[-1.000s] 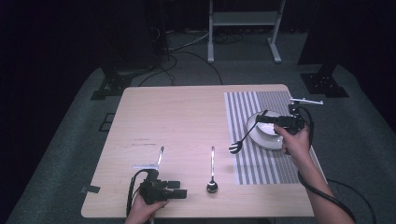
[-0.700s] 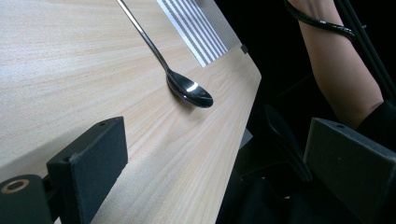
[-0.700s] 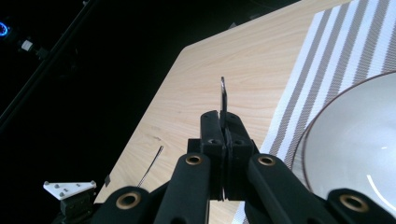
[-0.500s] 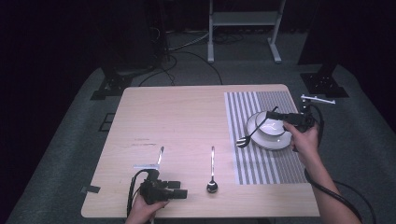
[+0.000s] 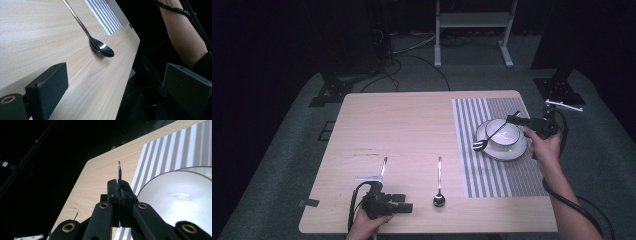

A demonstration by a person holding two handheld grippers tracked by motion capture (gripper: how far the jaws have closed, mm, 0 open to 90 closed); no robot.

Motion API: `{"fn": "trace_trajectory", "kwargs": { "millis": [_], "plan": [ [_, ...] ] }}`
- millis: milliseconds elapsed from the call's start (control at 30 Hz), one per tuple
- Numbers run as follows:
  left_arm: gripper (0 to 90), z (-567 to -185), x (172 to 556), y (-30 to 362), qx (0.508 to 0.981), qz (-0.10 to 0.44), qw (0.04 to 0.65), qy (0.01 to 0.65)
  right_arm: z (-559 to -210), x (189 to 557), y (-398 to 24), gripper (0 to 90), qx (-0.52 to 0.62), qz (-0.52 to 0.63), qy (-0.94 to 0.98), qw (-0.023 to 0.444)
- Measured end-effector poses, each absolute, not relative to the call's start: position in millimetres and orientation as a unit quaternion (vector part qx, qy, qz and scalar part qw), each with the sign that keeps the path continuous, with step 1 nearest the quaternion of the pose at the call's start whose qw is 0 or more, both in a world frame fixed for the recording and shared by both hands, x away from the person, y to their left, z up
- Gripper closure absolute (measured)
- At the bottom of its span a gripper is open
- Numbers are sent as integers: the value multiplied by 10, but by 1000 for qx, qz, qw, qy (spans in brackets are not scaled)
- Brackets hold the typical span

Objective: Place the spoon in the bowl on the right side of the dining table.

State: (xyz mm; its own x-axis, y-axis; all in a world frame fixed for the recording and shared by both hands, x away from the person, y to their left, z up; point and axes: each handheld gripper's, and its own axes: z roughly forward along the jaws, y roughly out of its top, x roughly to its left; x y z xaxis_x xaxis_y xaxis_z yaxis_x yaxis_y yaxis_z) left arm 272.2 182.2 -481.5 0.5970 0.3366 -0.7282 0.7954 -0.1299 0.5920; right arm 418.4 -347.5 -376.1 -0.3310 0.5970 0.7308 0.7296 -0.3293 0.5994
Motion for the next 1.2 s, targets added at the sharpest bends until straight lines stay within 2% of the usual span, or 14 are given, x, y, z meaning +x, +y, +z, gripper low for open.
{"fn": "trace_trajectory", "kwargs": {
  "millis": [1200],
  "plan": [
    [48,-4822,2721,1809,722,-217,528,391,-3661,4148,-3923,888,-627,-584,-516,5]
  ]
}}
